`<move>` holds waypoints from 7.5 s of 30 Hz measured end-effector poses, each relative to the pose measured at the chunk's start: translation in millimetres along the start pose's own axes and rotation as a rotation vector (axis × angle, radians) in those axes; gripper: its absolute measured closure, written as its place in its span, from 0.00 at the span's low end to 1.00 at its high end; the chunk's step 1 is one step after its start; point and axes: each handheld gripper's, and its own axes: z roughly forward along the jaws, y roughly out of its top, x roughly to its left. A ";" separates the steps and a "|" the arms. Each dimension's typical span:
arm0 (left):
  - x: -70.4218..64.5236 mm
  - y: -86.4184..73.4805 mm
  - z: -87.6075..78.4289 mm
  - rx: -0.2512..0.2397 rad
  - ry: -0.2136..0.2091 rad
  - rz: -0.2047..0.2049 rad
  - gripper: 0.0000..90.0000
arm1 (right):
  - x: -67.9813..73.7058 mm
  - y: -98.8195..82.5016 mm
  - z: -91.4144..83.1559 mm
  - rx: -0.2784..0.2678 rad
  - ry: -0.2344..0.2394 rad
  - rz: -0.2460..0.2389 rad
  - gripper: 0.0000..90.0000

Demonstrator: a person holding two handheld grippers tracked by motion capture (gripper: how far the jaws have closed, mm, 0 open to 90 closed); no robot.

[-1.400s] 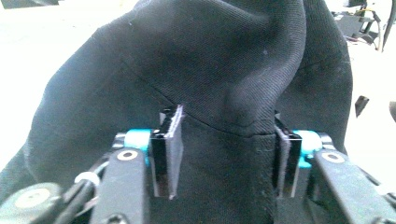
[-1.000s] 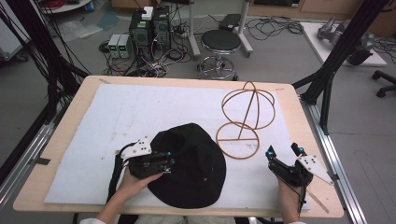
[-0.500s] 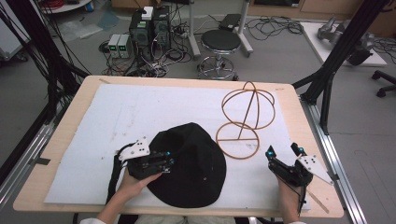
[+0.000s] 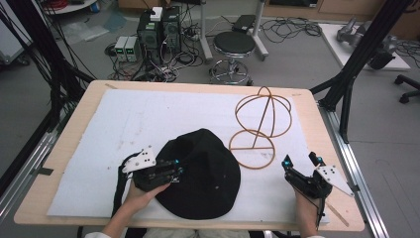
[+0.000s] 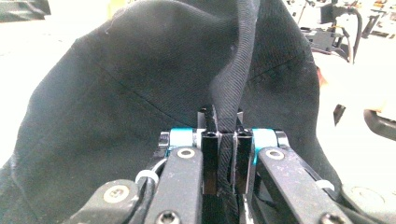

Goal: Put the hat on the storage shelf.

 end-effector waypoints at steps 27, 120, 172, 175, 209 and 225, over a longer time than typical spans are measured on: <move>9.1 39.2 -31.4 -0.256 0.092 0.055 0.96 | 1.1 0.6 3.9 -0.001 0.011 0.002 0.12; 19.6 154.0 76.3 -0.602 0.020 0.051 0.96 | 10.3 1.8 0.5 -0.034 0.022 -0.027 0.12; 3.7 176.4 176.1 -0.219 -0.034 0.141 0.95 | 9.3 1.2 0.1 -0.031 0.026 -0.018 0.12; 3.0 176.7 175.8 -0.218 -0.030 0.140 0.95 | 9.4 1.2 0.2 -0.032 0.027 -0.021 0.12; 18.6 164.7 127.9 -0.378 0.046 0.073 0.49 | 10.3 0.9 0.7 -0.026 0.032 -0.026 0.12; 34.2 148.7 93.1 -0.407 0.161 0.057 0.36 | 11.3 0.8 1.4 -0.021 0.034 -0.026 0.12</move>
